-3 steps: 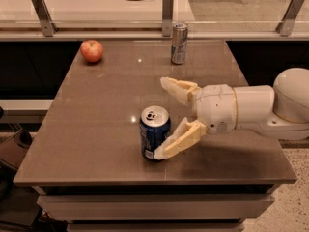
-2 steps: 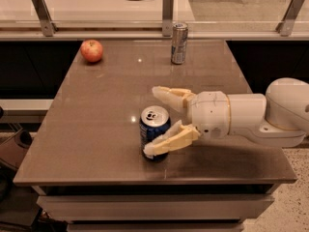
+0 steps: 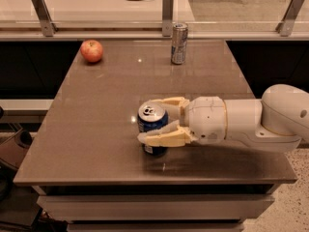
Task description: Move pepsi can near apple
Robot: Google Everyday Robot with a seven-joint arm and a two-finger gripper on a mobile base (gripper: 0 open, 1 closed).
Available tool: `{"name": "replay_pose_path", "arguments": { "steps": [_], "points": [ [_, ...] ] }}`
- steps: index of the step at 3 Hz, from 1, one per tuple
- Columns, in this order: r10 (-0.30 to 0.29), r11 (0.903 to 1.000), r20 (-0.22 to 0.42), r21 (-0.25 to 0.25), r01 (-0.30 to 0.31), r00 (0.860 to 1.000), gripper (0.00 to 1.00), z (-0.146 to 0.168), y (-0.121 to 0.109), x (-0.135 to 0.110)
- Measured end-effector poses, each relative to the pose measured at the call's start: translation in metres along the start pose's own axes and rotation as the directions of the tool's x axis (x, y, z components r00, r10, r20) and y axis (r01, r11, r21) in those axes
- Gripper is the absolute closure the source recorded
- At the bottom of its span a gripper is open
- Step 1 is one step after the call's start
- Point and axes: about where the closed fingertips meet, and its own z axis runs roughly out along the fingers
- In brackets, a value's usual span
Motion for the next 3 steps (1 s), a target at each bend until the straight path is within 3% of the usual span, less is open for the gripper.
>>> {"name": "replay_pose_path", "arguments": {
  "steps": [1,2,3],
  "points": [
    [-0.003,1.0,-0.001,-0.004,0.003,1.0,0.87,0.002,0.001,-0.001],
    [-0.005,1.0,-0.001,-0.007,0.005,1.0,1.0,0.003,0.002,-0.002],
    [-0.022,0.9998,-0.001,0.002,0.022,1.0,1.0,0.004,-0.007,-0.018]
  ]
}}
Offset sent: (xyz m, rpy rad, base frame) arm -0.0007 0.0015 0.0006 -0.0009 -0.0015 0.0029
